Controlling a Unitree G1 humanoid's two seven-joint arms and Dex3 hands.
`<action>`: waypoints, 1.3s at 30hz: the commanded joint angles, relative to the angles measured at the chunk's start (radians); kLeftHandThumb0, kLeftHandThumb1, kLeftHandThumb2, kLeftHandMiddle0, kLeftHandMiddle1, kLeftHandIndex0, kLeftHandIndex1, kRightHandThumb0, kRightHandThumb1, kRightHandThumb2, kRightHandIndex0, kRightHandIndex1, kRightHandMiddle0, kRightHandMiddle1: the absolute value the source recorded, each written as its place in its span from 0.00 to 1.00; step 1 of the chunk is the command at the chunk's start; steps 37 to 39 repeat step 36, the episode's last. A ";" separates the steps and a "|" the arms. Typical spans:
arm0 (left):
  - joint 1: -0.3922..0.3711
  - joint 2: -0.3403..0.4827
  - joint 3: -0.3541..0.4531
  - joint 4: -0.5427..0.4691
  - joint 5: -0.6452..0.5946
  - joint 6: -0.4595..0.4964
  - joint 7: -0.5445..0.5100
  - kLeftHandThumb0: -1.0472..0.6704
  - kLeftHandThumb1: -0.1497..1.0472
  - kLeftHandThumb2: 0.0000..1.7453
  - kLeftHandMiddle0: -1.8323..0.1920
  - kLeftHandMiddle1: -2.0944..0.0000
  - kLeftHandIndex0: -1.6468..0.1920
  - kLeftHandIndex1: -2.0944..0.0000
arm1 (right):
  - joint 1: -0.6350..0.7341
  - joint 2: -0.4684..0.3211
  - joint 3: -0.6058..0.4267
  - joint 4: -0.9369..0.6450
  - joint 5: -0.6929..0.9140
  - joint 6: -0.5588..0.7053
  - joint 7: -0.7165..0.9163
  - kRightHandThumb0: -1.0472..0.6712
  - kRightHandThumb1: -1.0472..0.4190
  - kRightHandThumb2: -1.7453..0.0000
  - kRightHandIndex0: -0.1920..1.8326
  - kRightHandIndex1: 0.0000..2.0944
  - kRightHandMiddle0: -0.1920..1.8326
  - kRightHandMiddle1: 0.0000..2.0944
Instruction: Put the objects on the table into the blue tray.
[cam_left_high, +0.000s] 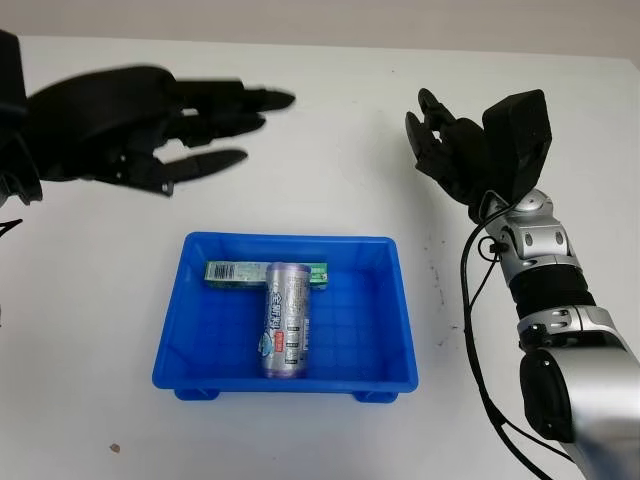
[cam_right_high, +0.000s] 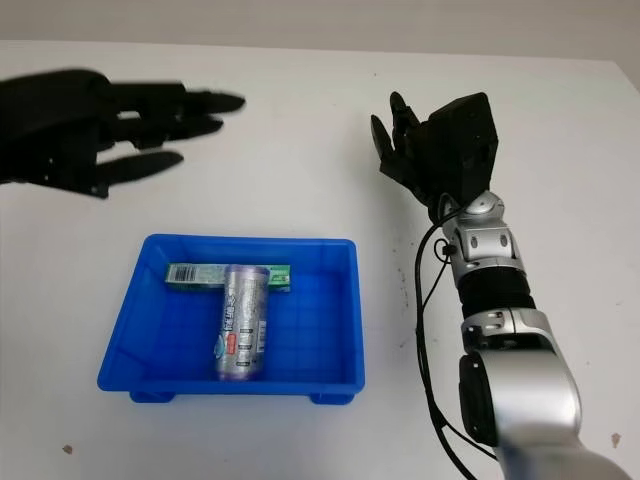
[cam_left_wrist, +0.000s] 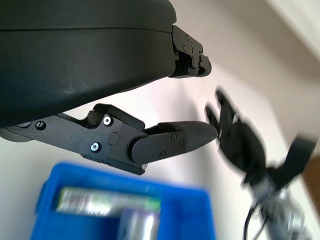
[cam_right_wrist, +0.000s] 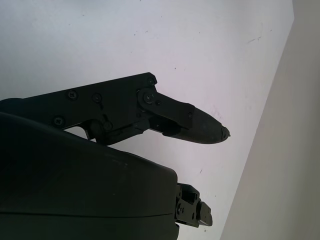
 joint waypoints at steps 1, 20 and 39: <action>-0.032 -0.025 0.044 0.040 0.013 -0.009 0.071 0.24 1.00 0.31 0.84 0.98 0.84 0.99 | -0.003 0.001 -0.002 -0.009 0.005 -0.010 0.006 0.30 0.00 0.60 0.00 0.00 0.00 0.00; -0.147 -0.188 0.159 0.894 0.016 -0.410 0.344 0.14 1.00 0.38 1.00 1.00 1.00 1.00 | -0.044 0.021 -0.042 0.052 0.034 -0.131 -0.041 0.19 0.00 0.55 0.00 0.00 0.00 0.00; -0.145 -0.318 0.149 1.044 0.008 -0.547 0.363 0.14 1.00 0.36 1.00 1.00 1.00 1.00 | -0.104 0.069 -0.105 0.178 0.102 -0.210 -0.089 0.15 0.00 0.56 0.00 0.00 0.00 0.00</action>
